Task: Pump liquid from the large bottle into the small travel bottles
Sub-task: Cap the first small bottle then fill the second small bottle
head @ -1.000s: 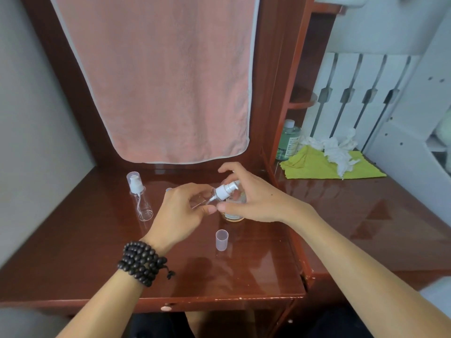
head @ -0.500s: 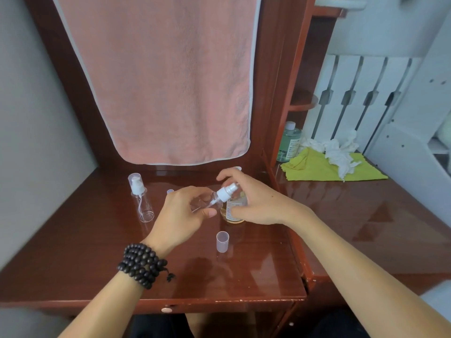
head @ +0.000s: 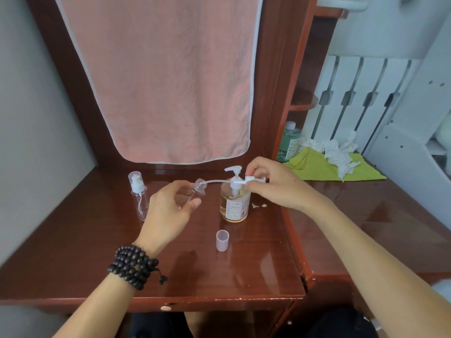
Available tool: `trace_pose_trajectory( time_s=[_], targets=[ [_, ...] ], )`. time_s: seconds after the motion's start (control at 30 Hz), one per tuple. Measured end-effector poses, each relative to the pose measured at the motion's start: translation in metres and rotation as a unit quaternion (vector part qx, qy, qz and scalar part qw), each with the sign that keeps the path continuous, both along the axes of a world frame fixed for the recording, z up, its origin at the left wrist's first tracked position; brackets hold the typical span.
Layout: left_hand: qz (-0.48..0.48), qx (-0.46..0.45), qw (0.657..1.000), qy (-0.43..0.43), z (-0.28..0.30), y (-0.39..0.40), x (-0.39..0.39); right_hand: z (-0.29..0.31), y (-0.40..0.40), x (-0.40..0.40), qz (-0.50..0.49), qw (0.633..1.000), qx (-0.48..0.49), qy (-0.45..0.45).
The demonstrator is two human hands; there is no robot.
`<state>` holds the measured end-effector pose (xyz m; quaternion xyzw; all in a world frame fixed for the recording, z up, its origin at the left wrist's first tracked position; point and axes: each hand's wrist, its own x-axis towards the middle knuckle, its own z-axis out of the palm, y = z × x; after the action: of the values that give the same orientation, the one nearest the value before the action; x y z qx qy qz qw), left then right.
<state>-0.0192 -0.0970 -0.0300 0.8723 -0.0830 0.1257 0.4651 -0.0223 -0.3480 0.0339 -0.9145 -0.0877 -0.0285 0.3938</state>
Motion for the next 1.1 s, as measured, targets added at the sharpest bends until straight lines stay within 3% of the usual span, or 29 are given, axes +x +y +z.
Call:
trace_pose_trajectory(
  time_s=[0.13,0.23,0.4,0.57,1.0,1.1],
  targets=[
    [0.062,-0.057,0.996,-0.019,0.008,0.003,-0.001,-0.002,-0.008,0.001,-0.014,0.999,-0.018,0.043],
    [0.076,-0.103,0.991,-0.033,0.013,0.003,-0.004,-0.02,-0.002,0.003,-0.001,0.994,-0.092,0.065],
    [0.056,-0.097,0.993,-0.037,0.011,0.003,-0.008,-0.068,0.015,0.014,0.023,0.974,-0.196,0.113],
    [0.054,-0.077,0.995,-0.021,0.006,0.005,-0.008,-0.096,0.029,0.018,0.045,0.948,-0.297,0.101],
    [0.012,-0.067,0.998,0.011,-0.006,-0.006,-0.004,-0.102,0.025,0.01,0.074,0.948,-0.28,0.133],
    [0.011,-0.056,0.998,0.013,-0.008,-0.006,-0.001,-0.086,0.021,0.01,0.074,0.947,-0.295,0.104]
  ],
)
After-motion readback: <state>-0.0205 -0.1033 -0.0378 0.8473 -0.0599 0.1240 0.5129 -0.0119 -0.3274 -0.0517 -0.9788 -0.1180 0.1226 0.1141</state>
